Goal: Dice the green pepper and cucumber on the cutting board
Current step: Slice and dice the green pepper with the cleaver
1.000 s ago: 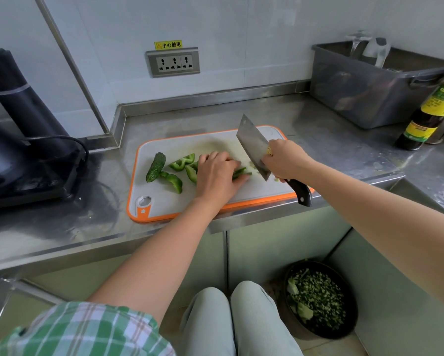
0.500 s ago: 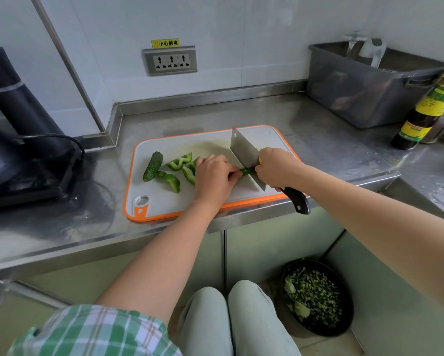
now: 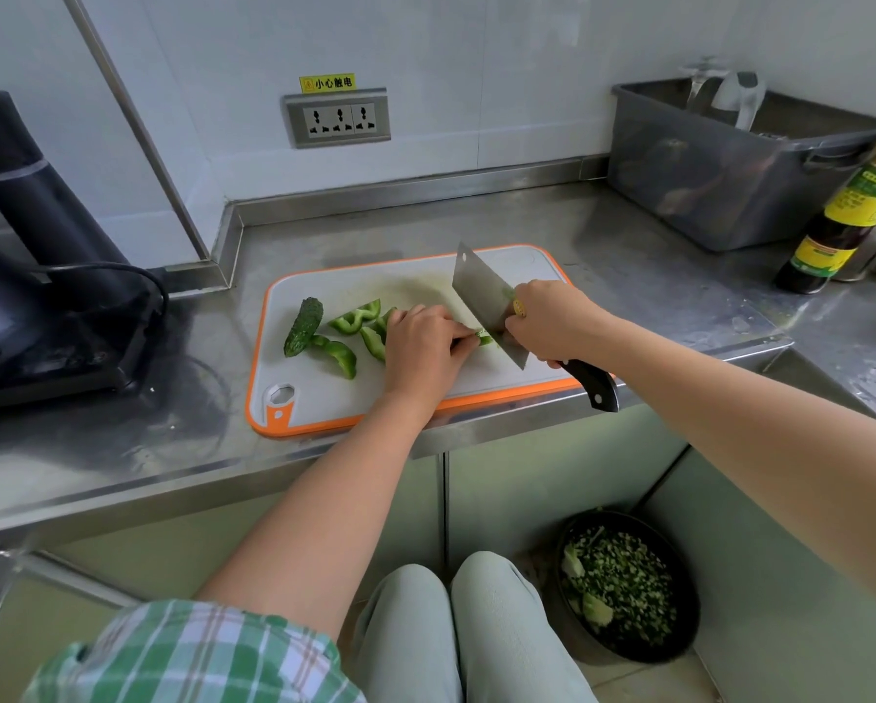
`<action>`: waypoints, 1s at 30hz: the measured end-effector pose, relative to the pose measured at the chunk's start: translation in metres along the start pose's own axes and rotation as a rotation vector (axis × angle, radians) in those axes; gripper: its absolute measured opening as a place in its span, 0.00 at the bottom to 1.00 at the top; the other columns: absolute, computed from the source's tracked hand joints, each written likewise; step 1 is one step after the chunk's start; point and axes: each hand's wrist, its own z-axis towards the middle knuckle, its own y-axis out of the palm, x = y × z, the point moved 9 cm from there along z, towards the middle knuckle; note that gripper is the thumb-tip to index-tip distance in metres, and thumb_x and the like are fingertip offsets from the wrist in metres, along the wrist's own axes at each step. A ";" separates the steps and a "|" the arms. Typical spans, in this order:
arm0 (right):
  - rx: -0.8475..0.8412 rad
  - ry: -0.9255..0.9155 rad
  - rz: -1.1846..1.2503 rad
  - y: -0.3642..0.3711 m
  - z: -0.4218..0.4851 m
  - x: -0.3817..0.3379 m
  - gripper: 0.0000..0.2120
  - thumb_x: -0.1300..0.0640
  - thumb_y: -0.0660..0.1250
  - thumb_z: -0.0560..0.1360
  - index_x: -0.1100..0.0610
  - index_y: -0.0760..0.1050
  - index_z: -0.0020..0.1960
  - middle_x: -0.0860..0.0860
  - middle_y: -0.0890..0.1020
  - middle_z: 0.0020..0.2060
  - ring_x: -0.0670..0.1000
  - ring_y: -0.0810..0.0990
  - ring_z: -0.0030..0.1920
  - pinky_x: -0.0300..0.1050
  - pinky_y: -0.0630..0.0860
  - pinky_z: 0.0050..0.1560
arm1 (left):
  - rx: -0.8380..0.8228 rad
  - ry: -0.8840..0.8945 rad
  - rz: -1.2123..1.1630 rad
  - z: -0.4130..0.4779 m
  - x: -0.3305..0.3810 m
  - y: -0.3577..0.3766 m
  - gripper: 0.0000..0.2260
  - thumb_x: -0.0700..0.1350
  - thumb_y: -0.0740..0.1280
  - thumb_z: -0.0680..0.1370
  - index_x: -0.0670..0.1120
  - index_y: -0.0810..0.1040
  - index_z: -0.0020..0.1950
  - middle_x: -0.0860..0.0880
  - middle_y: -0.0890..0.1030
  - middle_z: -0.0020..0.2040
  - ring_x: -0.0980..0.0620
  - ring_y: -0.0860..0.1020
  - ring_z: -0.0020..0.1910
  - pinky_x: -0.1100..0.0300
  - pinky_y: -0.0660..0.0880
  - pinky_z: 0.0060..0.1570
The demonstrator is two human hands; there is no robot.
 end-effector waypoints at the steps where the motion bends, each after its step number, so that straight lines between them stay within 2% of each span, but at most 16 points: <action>1: -0.018 0.007 -0.002 0.003 0.000 0.000 0.06 0.64 0.56 0.75 0.63 0.70 0.48 0.59 0.78 0.34 0.54 0.75 0.23 0.42 0.74 0.25 | 0.001 0.005 0.001 0.000 0.000 0.000 0.02 0.50 0.73 0.72 0.54 0.86 0.42 0.50 0.78 0.36 0.44 0.75 0.38 0.57 0.54 0.40; 6: 0.001 0.011 -0.006 0.010 0.002 0.001 0.06 0.63 0.57 0.76 0.63 0.71 0.50 0.57 0.76 0.33 0.54 0.75 0.25 0.43 0.74 0.26 | -0.005 0.009 -0.011 0.000 0.000 0.001 0.03 0.49 0.73 0.72 0.54 0.86 0.43 0.50 0.78 0.36 0.44 0.75 0.39 0.57 0.54 0.40; 11: 0.079 -0.004 -0.028 0.010 0.004 -0.002 0.06 0.58 0.56 0.79 0.60 0.66 0.47 0.57 0.73 0.40 0.53 0.73 0.25 0.42 0.66 0.25 | 0.006 0.002 -0.019 0.001 -0.002 0.002 0.03 0.50 0.73 0.71 0.54 0.86 0.42 0.50 0.78 0.35 0.44 0.74 0.37 0.56 0.54 0.40; 15: 0.077 0.010 0.043 0.000 0.002 0.003 0.04 0.60 0.56 0.78 0.61 0.65 0.45 0.56 0.73 0.35 0.54 0.74 0.24 0.42 0.69 0.25 | 0.014 0.001 -0.024 0.000 -0.001 0.000 0.03 0.50 0.73 0.72 0.53 0.86 0.42 0.50 0.79 0.35 0.44 0.75 0.38 0.57 0.55 0.40; 21: -0.017 0.007 0.003 0.004 0.000 -0.006 0.03 0.66 0.57 0.73 0.62 0.67 0.41 0.57 0.76 0.28 0.54 0.74 0.22 0.40 0.70 0.24 | 0.013 -0.007 -0.020 0.001 -0.002 -0.001 0.03 0.49 0.73 0.72 0.53 0.86 0.43 0.49 0.79 0.36 0.44 0.75 0.39 0.56 0.55 0.41; 24: -0.011 0.019 0.004 0.009 0.000 -0.007 0.05 0.66 0.57 0.72 0.61 0.67 0.39 0.57 0.76 0.28 0.54 0.75 0.23 0.41 0.72 0.26 | 0.004 0.001 -0.011 0.000 -0.001 -0.001 0.03 0.50 0.73 0.72 0.54 0.86 0.43 0.50 0.79 0.37 0.44 0.75 0.39 0.56 0.55 0.40; 27: 0.021 0.017 -0.029 0.013 0.002 -0.008 0.09 0.66 0.58 0.74 0.58 0.63 0.36 0.55 0.74 0.31 0.52 0.73 0.24 0.39 0.66 0.25 | 0.006 0.010 -0.011 0.000 0.000 0.000 0.02 0.49 0.73 0.71 0.55 0.86 0.43 0.50 0.78 0.36 0.44 0.75 0.38 0.56 0.56 0.40; 30: 0.068 0.025 -0.030 0.014 0.004 -0.007 0.06 0.63 0.58 0.77 0.60 0.64 0.41 0.53 0.72 0.35 0.52 0.73 0.25 0.39 0.64 0.25 | 0.019 0.007 -0.027 0.000 -0.001 -0.001 0.03 0.49 0.74 0.70 0.54 0.86 0.43 0.50 0.78 0.35 0.44 0.75 0.37 0.56 0.57 0.40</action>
